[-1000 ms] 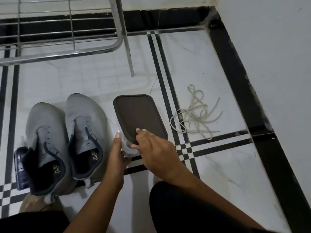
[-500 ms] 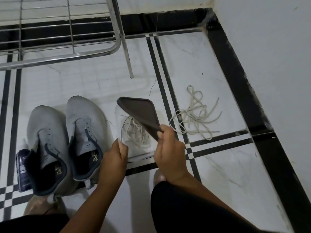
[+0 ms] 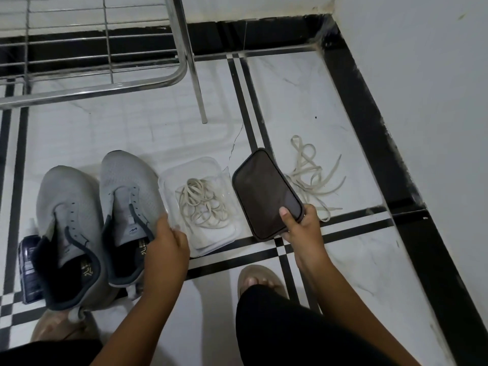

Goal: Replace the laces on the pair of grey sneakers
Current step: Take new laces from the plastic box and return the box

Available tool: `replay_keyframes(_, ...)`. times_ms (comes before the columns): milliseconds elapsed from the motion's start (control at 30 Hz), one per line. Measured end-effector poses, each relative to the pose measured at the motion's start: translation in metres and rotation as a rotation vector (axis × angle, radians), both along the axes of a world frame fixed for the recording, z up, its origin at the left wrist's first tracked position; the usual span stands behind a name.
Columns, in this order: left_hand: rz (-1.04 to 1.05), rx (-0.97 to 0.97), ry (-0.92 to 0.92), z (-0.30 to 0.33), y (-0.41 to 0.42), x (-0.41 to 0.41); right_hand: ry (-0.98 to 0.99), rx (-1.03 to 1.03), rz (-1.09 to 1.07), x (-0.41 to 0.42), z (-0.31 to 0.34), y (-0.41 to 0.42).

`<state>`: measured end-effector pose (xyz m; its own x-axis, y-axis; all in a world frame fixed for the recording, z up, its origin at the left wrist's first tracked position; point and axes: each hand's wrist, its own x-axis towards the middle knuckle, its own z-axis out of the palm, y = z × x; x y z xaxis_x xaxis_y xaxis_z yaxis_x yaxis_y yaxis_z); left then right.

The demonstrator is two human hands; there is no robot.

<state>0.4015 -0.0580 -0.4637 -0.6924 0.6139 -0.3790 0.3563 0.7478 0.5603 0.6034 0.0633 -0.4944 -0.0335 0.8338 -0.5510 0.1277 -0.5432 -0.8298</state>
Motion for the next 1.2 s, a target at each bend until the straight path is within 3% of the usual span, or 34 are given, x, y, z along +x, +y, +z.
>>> replay_keyframes(233,-0.042,0.035,-0.079,-0.011,0.008,0.008,-0.128,-0.013,-0.407,0.052,-0.029,0.040)
replay_keyframes(367,-0.079,0.060,-0.175,-0.011,0.020,0.030,-0.321,-0.026,-0.507,0.083,-0.035,0.054)
replay_keyframes(467,-0.117,0.074,-0.215,-0.009,0.030,0.046,-0.571,0.195,-0.488,0.066,-0.009,0.055)
replay_keyframes(533,-0.135,0.079,-0.220,-0.009,0.035,0.054,-0.584,0.464,-0.322,0.033,0.024,0.048)
replay_keyframes(600,-0.146,0.070,-0.256,-0.011,0.038,0.056,-0.560,0.633,0.053,-0.008,0.048,0.039)
replay_keyframes(700,-0.192,0.036,-0.329,-0.008,0.037,0.049,-0.784,0.539,0.731,-0.061,0.034,0.034)
replay_keyframes(767,-0.212,0.042,-0.218,-0.001,0.030,0.036,-0.938,0.368,0.956,-0.084,0.009,0.033)
replay_keyframes(867,-0.190,0.119,0.123,0.011,0.014,0.007,-1.068,0.327,1.027,-0.091,-0.019,0.034)
replay_keyframes(967,-0.197,0.018,0.417,0.004,-0.006,-0.030,-1.027,0.404,1.079,-0.093,-0.027,0.036)
replay_keyframes(1067,-0.151,-0.144,0.422,-0.004,-0.019,-0.049,-0.912,0.333,1.122,-0.091,-0.020,0.042)
replay_keyframes(1200,-0.167,-0.122,0.370,-0.009,-0.024,-0.054,-0.766,0.201,0.999,-0.090,0.020,0.059)
